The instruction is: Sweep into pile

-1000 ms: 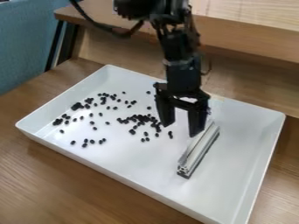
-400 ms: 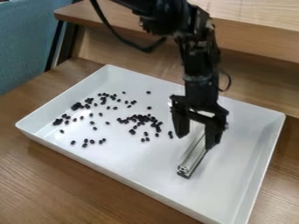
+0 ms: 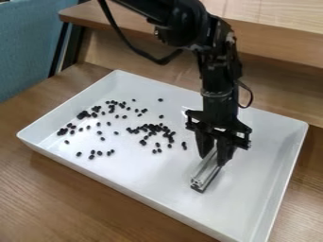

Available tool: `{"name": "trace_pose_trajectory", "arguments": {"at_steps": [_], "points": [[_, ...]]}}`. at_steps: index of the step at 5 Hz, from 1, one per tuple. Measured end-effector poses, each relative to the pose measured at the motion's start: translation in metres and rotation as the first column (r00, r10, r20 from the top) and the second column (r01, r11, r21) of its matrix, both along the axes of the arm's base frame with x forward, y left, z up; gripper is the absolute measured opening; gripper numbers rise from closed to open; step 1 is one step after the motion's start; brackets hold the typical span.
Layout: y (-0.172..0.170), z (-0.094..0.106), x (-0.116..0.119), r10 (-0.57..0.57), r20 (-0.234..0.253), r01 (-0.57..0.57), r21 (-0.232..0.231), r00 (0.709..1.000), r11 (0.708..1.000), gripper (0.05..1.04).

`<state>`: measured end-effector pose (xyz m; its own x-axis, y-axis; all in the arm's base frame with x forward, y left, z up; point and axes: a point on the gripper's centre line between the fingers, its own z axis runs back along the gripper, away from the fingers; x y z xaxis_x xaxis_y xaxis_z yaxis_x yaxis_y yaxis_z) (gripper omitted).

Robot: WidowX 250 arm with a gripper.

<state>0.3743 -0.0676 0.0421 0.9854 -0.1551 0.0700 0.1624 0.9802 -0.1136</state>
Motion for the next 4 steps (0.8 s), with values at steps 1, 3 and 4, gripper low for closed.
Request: {"name": "trace_pose_trajectory", "arguments": {"at_steps": [1, 3, 4], "points": [[0.002, -0.002, -0.001, 0.022, 0.001, -0.022, 0.01, 1.0, 1.0, 0.381], [-0.001, -0.005, -0.008, 0.021, 0.0, -0.021, 0.047, 1.0, 0.999, 0.38], [0.002, -0.005, -0.012, 0.025, 0.007, -0.025, 0.059, 1.0, 0.998, 0.381]]}}
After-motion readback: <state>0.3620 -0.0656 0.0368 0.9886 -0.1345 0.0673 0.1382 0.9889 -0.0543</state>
